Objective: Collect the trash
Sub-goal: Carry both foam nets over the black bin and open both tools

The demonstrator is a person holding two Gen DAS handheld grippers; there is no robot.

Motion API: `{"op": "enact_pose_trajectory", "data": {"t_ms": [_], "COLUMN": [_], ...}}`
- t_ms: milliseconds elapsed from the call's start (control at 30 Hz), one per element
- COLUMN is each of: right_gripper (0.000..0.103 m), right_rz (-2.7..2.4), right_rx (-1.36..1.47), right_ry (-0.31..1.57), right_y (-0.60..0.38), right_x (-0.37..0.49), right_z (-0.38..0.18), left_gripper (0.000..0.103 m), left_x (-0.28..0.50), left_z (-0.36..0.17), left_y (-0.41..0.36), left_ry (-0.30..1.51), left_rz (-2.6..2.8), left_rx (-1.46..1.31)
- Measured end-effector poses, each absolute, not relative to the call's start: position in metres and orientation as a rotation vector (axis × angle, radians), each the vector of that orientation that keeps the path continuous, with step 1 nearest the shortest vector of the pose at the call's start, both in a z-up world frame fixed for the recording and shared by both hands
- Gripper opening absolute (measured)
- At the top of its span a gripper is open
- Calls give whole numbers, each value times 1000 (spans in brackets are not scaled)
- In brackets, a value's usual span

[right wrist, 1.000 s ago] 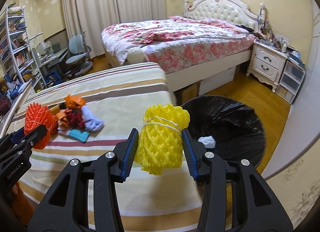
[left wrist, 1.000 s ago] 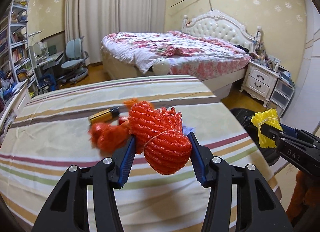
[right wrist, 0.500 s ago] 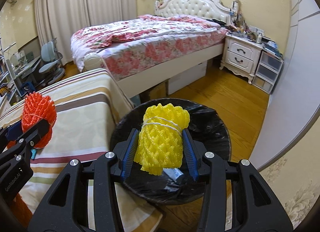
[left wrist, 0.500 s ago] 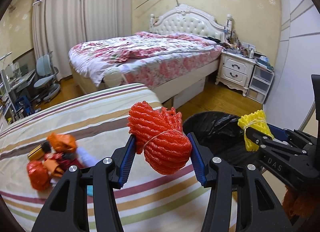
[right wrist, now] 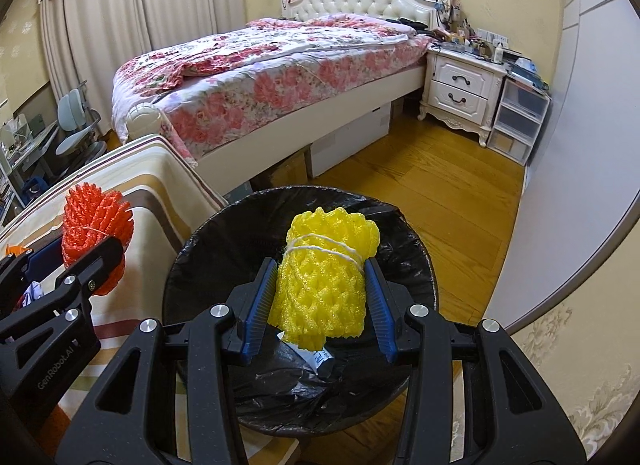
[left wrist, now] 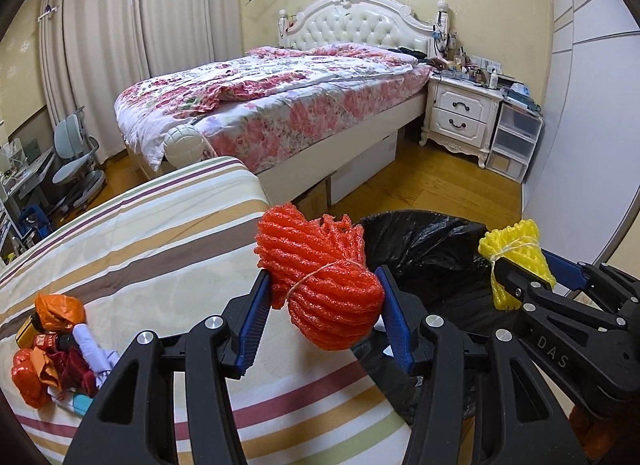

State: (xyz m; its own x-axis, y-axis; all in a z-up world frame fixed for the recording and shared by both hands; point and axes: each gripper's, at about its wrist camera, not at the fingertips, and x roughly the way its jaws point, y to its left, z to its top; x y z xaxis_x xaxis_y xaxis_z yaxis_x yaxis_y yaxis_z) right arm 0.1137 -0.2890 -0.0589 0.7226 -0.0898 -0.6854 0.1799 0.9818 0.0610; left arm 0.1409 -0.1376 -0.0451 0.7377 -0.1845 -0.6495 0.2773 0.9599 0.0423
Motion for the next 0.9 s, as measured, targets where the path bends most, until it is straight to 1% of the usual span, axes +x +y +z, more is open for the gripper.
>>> {"op": "enact_pose_trajectory", "data": {"t_ms": [500,667,733,767,900], "right_gripper": [44,47,56,57,57], "right_rz": [-167,-174,-181,-184,-202], "right_rx": [154,153,153,152,161], "right_ry": [747,745,740,738,738], "right_y": [-304,-306,-307,-308,-313], "right_x": [123,124,123,123,122], "right_z": [-62,-61,-61,-61,-61], "left_gripper": [55,62,69,72,74], "left_x": [151,154,155,155,156], "left_z": [-52,-52,-52,-52,-52], "left_y": [-155,-156,-157,-157,-155], "left_ry": [718,715,711,707,705], "left_rz": [-246,-251,-254,-254,-251], "left_rx": [171,176,182,183,180]}}
